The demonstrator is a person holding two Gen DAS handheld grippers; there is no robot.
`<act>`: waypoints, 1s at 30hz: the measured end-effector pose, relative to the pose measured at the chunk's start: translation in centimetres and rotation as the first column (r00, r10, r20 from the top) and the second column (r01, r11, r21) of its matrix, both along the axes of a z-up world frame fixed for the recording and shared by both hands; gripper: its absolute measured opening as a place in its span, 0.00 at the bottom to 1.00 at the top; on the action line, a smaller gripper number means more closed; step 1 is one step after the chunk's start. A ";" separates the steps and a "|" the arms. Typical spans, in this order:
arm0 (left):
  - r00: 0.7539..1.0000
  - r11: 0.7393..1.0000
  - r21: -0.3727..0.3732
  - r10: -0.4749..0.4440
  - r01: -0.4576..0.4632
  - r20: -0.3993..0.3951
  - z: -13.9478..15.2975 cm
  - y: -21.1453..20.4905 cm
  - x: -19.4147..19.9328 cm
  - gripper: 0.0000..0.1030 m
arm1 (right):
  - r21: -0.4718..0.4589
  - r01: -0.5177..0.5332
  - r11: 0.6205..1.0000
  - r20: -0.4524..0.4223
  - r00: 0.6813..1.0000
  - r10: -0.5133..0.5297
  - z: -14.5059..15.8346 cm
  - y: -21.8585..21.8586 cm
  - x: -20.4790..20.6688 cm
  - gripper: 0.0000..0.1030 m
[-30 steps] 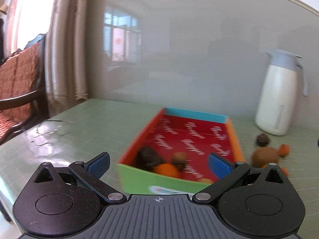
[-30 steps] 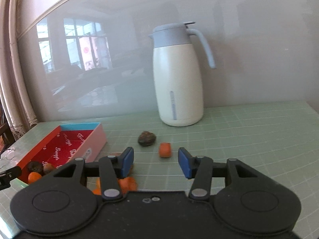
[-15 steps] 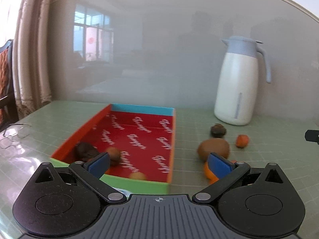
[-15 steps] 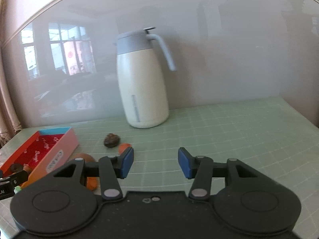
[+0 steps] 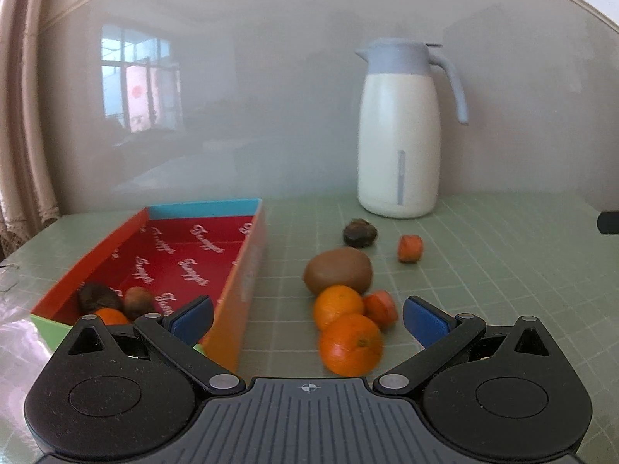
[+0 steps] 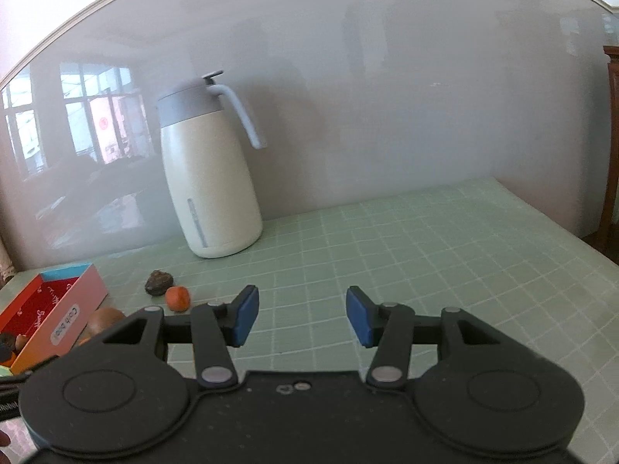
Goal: Organize fruits
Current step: 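Move the left gripper back to the oranges and grasp another orange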
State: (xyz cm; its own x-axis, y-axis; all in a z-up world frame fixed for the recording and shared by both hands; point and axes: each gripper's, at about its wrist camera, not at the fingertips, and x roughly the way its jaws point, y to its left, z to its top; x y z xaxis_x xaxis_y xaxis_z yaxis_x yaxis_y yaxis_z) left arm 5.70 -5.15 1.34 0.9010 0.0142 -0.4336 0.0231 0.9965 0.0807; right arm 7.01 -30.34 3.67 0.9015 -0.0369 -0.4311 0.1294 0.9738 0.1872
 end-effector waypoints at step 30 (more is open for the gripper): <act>0.984 0.999 0.006 -0.042 0.044 -0.173 -2.6 -2.2 3.3 0.42 | -0.020 0.028 0.999 -0.022 0.999 -0.029 -0.7 -1.7 -0.3 0.51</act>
State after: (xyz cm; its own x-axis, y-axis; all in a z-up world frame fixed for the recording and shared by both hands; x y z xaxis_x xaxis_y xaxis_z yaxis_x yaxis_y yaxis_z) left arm 8.99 -7.35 -1.27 0.8122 -0.0175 -0.5831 0.0801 0.9934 0.0816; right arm 6.75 -32.05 2.97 0.8900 -0.0709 -0.4505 0.1610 0.9731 0.1650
